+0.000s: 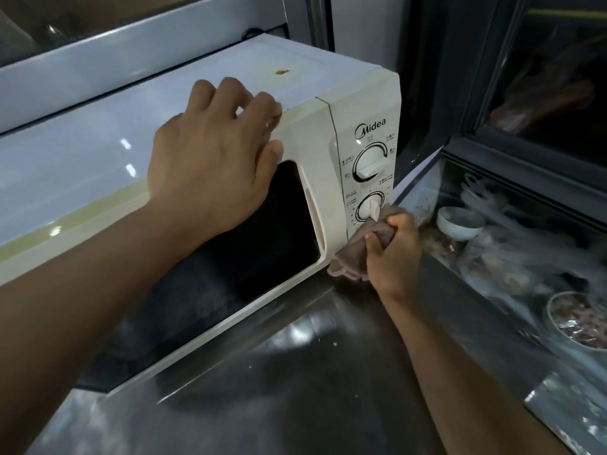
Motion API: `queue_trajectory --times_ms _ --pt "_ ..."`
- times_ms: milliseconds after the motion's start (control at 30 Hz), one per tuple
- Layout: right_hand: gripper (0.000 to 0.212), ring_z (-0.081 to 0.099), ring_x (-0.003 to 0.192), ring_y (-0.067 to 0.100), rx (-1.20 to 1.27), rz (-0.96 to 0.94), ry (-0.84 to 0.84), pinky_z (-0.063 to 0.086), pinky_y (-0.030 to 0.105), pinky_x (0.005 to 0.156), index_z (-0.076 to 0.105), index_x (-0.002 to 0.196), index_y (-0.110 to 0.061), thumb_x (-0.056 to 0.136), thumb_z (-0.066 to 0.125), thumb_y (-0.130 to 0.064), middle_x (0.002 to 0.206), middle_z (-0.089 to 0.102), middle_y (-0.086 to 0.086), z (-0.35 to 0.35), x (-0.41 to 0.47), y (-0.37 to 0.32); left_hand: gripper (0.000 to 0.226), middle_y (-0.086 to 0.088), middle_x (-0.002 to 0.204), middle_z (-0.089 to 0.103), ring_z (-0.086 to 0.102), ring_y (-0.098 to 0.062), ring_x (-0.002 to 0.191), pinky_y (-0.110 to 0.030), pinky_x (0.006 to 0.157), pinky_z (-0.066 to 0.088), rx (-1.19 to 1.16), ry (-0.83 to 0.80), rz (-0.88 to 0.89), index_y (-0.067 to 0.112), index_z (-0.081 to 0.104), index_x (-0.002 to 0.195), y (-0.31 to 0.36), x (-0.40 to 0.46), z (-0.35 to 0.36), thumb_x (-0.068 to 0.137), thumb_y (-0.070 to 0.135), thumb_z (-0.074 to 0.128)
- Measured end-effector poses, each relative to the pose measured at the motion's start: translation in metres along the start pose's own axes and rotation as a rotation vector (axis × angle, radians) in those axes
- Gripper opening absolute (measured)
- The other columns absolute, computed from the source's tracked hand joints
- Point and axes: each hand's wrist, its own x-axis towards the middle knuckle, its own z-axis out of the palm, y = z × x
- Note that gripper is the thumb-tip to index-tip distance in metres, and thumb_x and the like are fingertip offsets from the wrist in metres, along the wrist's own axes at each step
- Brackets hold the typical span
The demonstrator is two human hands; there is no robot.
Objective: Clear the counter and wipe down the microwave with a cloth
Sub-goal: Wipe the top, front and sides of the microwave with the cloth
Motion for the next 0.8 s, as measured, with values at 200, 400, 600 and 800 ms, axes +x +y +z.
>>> queue_trajectory --times_ms 200,400,600,800 --pt "0.023 0.047 0.096 0.010 -0.032 -0.056 -0.088 0.026 -0.001 0.072 0.058 0.112 -0.010 0.089 0.055 -0.004 0.102 0.051 -0.002 -0.004 -0.029 -0.022 0.039 -0.010 0.115 0.053 0.048 -0.033 0.104 -0.032 0.058 0.026 0.009 -0.017 0.007 0.016 0.052 0.120 0.000 0.000 -0.001 0.092 0.037 0.036" --pt "0.033 0.036 0.086 -0.003 0.022 -0.142 0.025 0.019 -0.013 0.073 0.055 0.124 -0.007 0.092 0.049 -0.001 0.106 0.041 -0.002 -0.005 -0.030 -0.050 0.039 -0.009 0.117 0.052 0.047 -0.031 0.105 -0.032 0.059 0.027 -0.005 -0.035 0.006 0.017 0.050 0.121 -0.001 -0.001 -0.002 0.093 0.037 0.034" --pt "0.035 0.043 0.097 -0.001 0.066 -0.141 0.084 0.024 -0.008 0.083 0.054 0.123 -0.005 0.089 0.053 0.002 0.108 0.049 -0.001 0.011 -0.038 -0.026 0.040 -0.010 0.117 0.053 0.047 -0.032 0.104 -0.033 0.059 0.028 -0.016 -0.022 0.003 0.016 0.051 0.121 -0.001 0.000 -0.001 0.091 0.037 0.034" --pt "0.018 0.056 0.098 0.027 0.007 0.097 -0.010 0.032 0.006 0.068 0.056 0.103 0.000 0.086 0.054 0.004 0.094 0.056 0.007 0.020 -0.028 0.019 0.037 -0.010 0.115 0.054 0.048 -0.033 0.101 -0.032 0.057 0.027 0.015 -0.009 0.022 0.015 0.052 0.118 -0.001 -0.001 -0.001 0.092 0.036 0.036"
